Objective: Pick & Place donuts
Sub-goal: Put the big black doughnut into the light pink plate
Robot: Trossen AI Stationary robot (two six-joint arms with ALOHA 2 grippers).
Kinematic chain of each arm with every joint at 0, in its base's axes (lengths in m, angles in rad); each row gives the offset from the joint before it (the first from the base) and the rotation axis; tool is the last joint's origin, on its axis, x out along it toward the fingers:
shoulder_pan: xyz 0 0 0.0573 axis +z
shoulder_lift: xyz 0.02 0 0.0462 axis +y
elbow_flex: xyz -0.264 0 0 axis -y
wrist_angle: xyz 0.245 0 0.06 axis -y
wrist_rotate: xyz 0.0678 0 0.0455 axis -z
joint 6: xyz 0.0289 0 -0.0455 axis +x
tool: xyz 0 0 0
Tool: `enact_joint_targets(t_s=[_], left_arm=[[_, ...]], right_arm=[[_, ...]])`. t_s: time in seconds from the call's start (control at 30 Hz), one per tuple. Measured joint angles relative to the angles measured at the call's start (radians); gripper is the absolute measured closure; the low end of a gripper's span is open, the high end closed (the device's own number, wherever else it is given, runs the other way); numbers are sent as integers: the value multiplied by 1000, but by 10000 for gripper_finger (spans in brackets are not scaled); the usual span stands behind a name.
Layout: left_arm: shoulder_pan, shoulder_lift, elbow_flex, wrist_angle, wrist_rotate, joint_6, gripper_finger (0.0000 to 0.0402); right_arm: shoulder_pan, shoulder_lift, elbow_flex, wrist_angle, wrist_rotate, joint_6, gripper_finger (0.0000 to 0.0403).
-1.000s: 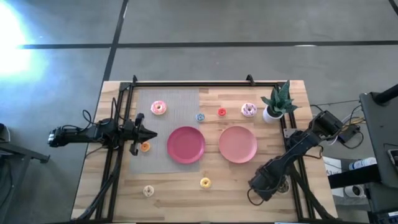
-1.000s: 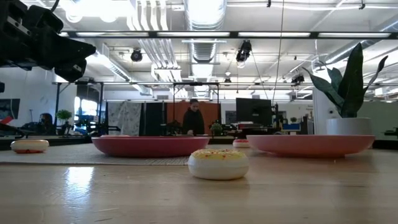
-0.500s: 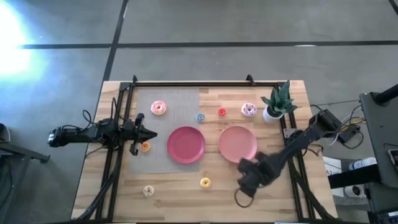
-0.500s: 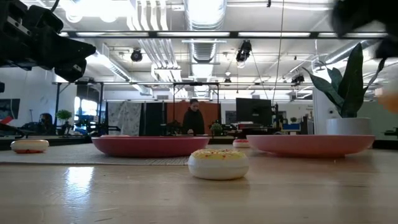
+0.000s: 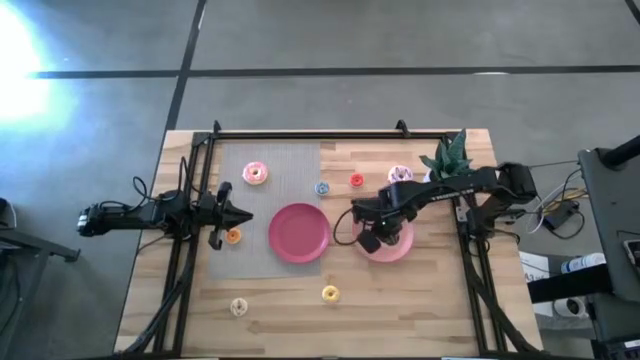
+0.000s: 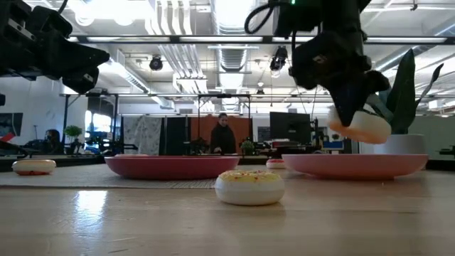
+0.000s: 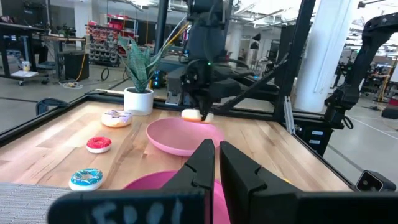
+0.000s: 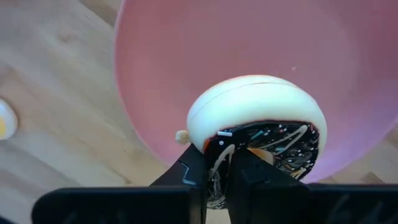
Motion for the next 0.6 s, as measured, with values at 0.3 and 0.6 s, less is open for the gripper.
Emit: enact_joint_targets(t_s=[0.3,0.6], left_arm=[[0,0,0,0,0,0,401],[0,0,0,0,0,0,401]], right_arm=[[-11,2,-119,127,-53,21,355],[4,2,-119,135,-51,44,221]])
